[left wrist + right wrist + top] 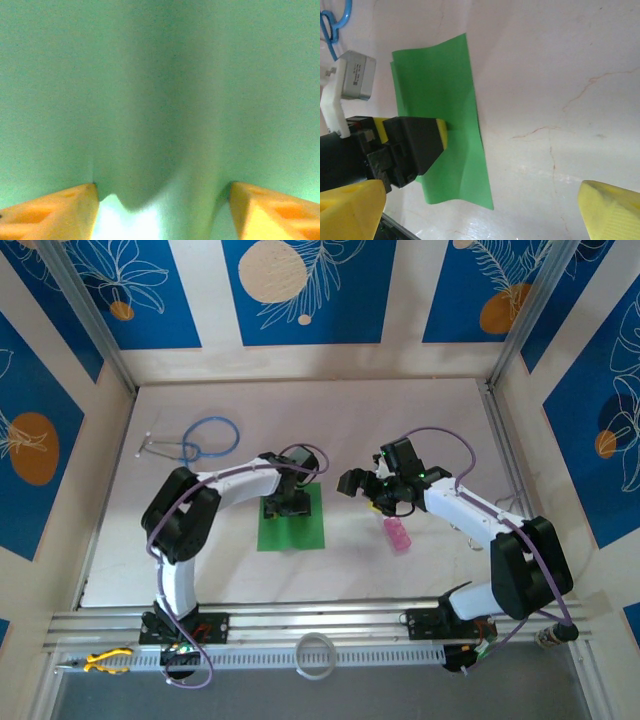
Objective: Fold a paper plane with a square sheet of paper (pick it up from the middle)
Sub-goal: First fold the square sheet of paper in half at the center of the table.
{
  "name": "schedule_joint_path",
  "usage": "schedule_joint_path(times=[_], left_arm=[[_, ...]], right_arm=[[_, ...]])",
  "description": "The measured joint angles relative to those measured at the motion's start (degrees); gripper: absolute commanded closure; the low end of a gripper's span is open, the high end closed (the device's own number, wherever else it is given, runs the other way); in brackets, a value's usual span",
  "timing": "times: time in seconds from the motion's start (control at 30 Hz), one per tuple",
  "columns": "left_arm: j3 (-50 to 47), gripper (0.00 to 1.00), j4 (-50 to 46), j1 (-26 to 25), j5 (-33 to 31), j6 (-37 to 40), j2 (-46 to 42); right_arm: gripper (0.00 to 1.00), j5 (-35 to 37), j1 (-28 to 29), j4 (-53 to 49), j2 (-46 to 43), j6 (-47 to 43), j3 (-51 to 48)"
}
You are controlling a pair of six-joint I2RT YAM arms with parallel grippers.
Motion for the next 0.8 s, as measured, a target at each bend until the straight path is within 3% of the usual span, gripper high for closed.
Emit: schedule_joint_path(times=[0.23, 0.53, 0.8], left_arm=[[-2.4, 0.54, 3.4, 0.0, 1.0, 0.5, -1.5], [-4.4, 0.56, 7.9, 0.0, 4.7, 0.7, -3.8], [-5.9, 0.57, 17.4, 0.3, 15.3, 0.7, -9.5]], right_arm=[[0.02, 5.9, 0.0, -1.1, -4.3, 2.3, -1.0], [0.02, 8.6, -1.0, -0.4, -9.2, 5.0, -3.5], [0.04, 9.3, -2.9, 6.8, -18.6, 7.5, -11.3]])
